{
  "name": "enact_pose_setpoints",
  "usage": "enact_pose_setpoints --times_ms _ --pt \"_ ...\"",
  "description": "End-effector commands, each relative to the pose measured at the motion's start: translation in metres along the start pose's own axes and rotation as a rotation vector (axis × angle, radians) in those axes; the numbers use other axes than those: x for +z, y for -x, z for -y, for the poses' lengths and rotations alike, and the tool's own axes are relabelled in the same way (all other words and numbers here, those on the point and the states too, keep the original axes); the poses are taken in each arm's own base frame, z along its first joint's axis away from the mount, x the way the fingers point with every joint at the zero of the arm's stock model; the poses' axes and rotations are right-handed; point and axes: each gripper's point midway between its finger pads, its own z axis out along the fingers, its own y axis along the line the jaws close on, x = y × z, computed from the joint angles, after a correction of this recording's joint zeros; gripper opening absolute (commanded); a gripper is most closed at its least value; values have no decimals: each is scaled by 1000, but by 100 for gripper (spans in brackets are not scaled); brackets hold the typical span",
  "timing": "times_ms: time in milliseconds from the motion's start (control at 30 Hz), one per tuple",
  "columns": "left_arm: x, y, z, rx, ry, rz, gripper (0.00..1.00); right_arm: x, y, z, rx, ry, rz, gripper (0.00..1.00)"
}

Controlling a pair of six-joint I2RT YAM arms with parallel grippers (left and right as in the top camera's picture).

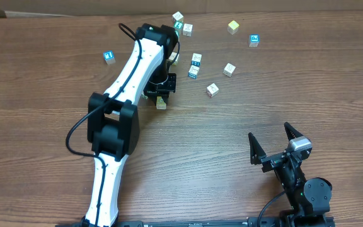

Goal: Form a circle
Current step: 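Close the left gripper on the yellow 'G' block and lift, then carry the 'G' block right and set it down, open gripper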

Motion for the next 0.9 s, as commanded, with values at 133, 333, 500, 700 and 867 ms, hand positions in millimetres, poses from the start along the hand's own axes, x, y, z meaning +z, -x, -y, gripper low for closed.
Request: enact_pose_setpoints --times_ms 133,333,500,700,867 --pt "-22 -32 11 4 12 -38 16 0 -2 -1 -2 4 4 100" --pt "-19 -45 34 26 31 -43 18 0 -2 -1 -2 4 4 100" --pt "-17 -53 54 28 43 -34 18 0 -2 -1 -2 4 4 100" --pt "-13 -58 78 -9 50 2 18 0 -2 -1 -2 4 4 100" --pt "-10 -61 99 -43 43 37 19 0 -2 -1 -2 4 4 100"
